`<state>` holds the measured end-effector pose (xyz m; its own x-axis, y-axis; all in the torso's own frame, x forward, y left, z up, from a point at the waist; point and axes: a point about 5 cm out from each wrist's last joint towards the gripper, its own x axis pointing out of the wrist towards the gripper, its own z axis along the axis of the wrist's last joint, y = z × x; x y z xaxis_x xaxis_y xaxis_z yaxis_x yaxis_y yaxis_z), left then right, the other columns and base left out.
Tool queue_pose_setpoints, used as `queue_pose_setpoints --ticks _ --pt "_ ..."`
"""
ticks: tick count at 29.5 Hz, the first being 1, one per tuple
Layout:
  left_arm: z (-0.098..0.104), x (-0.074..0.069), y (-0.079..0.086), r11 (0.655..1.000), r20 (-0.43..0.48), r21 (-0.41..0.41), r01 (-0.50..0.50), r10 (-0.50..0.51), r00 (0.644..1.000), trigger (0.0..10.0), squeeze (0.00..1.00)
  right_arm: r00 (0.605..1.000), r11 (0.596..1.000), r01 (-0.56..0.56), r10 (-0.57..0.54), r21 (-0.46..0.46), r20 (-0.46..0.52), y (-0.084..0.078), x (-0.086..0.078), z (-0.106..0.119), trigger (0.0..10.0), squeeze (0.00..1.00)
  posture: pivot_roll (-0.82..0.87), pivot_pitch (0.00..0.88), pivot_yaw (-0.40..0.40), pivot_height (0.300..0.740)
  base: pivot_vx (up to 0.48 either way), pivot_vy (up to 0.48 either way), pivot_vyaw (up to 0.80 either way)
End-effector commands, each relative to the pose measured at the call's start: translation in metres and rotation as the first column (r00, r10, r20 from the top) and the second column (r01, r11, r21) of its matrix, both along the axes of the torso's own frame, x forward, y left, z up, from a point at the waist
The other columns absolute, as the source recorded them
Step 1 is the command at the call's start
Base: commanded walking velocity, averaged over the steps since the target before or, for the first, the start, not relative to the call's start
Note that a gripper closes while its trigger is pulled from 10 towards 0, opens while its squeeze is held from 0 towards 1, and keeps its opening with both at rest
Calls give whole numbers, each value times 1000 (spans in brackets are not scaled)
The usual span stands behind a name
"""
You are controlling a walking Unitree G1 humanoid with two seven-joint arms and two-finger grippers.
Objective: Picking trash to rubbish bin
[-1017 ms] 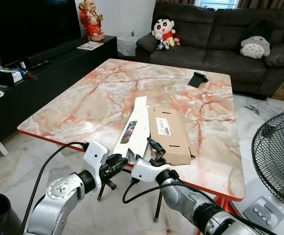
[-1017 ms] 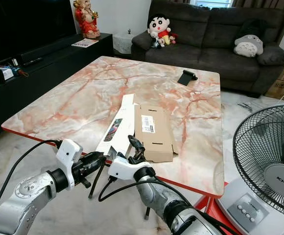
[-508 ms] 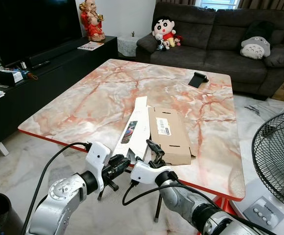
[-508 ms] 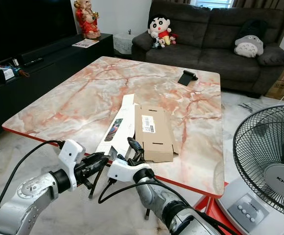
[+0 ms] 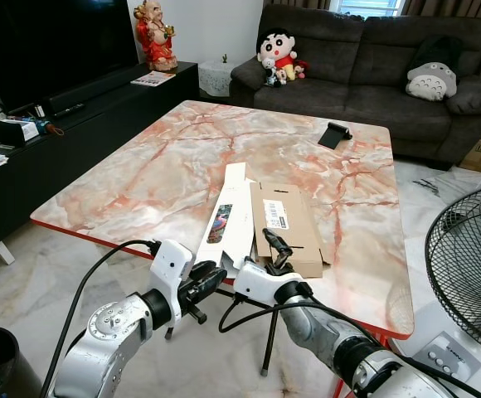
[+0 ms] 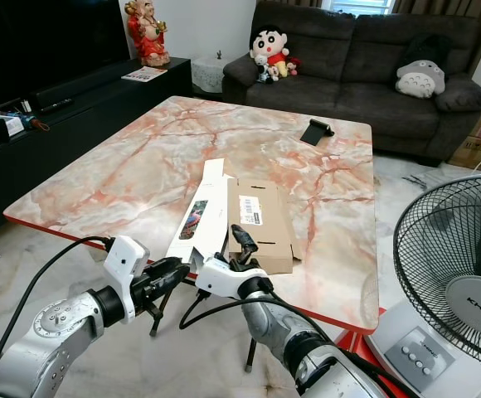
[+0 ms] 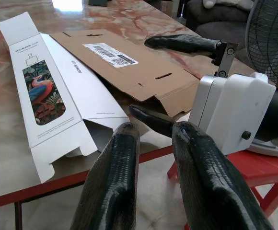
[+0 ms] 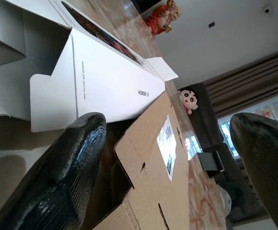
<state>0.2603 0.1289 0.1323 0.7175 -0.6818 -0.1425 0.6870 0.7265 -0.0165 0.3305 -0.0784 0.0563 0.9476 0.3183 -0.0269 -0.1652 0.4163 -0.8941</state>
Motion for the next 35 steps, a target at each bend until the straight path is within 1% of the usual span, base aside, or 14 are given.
queue_pose_setpoints --ticks 1,7,11,17,27,35 --pt "2 0 -2 1000 2 8 5 -5 1000 10000 0 999 1000 25 -25 14 23 -2 7 8 10000 0 105 21 -45 740 0 0 0" --pt "3 0 0 1000 4 15 0 0 1000 10000 0 1000 1000 17 -17 -6 -1 -1 3 2 10000 0 109 25 -48 740 0 0 0" --pt "4 0 -1 1000 7 17 -1 1 1000 10000 0 1000 999 2 -2 -42 -13 1 -1 -4 10000 0 113 26 -49 740 0 0 0" --pt "4 0 0 1000 7 17 -2 2 1000 10000 0 1000 999 13 -14 -48 -26 1 -3 -7 10000 0 119 27 -50 740 0 0 0" --pt "5 -1 0 1000 5 19 -1 1 1000 10000 0 999 996 34 -35 -77 -12 0 2 -3 10000 0 132 30 -50 740 0 0 0" --pt "6 -2 0 1000 7 21 -1 1 1000 10000 0 997 991 73 -74 -109 -2 -10 7 0 10000 0 136 30 -50 740 0 0 0"
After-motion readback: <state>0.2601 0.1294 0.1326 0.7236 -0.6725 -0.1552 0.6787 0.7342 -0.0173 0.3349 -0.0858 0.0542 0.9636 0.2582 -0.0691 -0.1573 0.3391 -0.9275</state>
